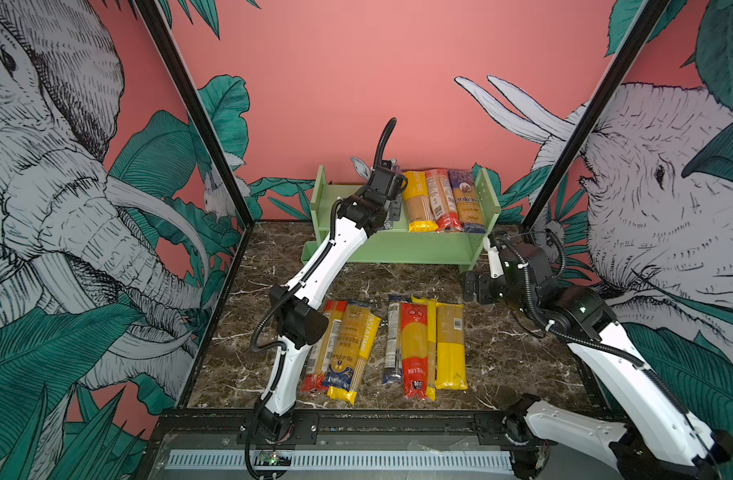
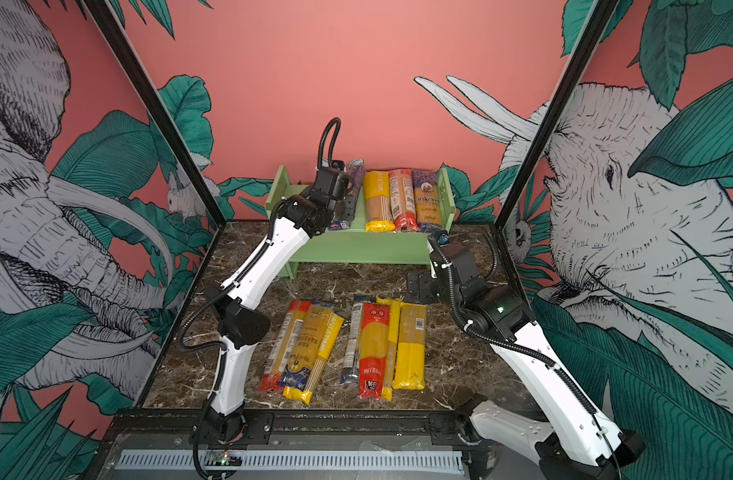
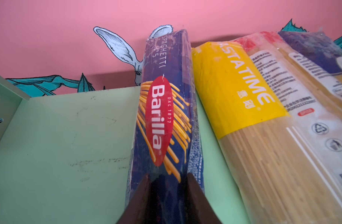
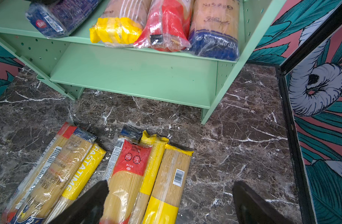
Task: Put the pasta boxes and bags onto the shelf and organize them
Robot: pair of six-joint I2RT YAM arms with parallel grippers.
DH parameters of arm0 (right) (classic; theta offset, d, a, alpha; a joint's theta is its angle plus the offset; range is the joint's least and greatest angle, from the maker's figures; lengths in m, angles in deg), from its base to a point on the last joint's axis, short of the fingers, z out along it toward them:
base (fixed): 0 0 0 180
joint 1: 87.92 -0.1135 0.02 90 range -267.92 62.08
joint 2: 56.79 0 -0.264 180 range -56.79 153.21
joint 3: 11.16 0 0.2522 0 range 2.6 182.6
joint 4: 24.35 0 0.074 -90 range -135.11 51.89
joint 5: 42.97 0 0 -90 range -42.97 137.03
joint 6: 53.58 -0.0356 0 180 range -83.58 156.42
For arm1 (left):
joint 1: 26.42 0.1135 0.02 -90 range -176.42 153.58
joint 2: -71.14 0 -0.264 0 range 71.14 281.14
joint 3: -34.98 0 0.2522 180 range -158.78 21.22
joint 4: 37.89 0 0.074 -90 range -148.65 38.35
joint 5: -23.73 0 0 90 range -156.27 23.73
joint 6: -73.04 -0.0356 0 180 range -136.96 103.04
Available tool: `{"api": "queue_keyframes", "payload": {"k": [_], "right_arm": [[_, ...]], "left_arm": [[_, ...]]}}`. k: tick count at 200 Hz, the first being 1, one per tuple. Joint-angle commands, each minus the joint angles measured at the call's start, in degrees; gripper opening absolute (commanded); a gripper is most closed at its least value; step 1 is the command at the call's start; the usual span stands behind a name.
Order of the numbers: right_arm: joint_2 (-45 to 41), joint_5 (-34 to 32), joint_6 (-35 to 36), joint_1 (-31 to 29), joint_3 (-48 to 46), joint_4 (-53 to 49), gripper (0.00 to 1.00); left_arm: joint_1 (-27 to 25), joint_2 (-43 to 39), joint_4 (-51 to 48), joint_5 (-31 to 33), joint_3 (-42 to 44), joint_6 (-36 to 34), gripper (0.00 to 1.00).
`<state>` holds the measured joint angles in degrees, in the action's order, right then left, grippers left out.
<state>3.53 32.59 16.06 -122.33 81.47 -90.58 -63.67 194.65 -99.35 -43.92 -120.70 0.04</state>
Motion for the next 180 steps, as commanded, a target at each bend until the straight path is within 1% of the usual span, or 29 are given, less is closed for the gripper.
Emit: {"api": "queue_keyframes", "payload": {"k": [1,49,69,113,141,161,180], "right_arm": [[-0.63,0.11,-0.12,0.31,-0.87,2.09,0.99],[-1.25,0.11,-0.38,0.31,-1.02,1.81,0.99],[-1.68,0.11,-0.34,0.31,-1.06,1.56,0.99],[-2.22,0.24,-0.40,0.31,-1.33,1.53,0.99],[-2.40,0.70,-0.51,0.31,-1.57,1.91,0.99],[-2.56,1.05,-0.73,0.31,-1.70,1.98,0.99],[-3.04,1.25,-0.91,0.31,-1.77,1.90,0.99]], "left_arm": [[1.92,-0.35,-6.79,2.26,4.41,1.50,0.31],[1.92,-0.80,-7.57,3.88,4.54,2.17,0.29],[2.08,-1.22,-8.09,5.90,4.80,2.16,0.27],[2.81,-4.56,-6.18,5.58,10.01,3.01,0.24],[2.78,-5.70,-5.58,4.00,12.17,3.43,0.21],[2.84,-6.53,-4.38,0.97,13.91,4.13,0.21],[2.58,-7.21,-2.79,-1.76,15.36,5.06,0.24]]}}
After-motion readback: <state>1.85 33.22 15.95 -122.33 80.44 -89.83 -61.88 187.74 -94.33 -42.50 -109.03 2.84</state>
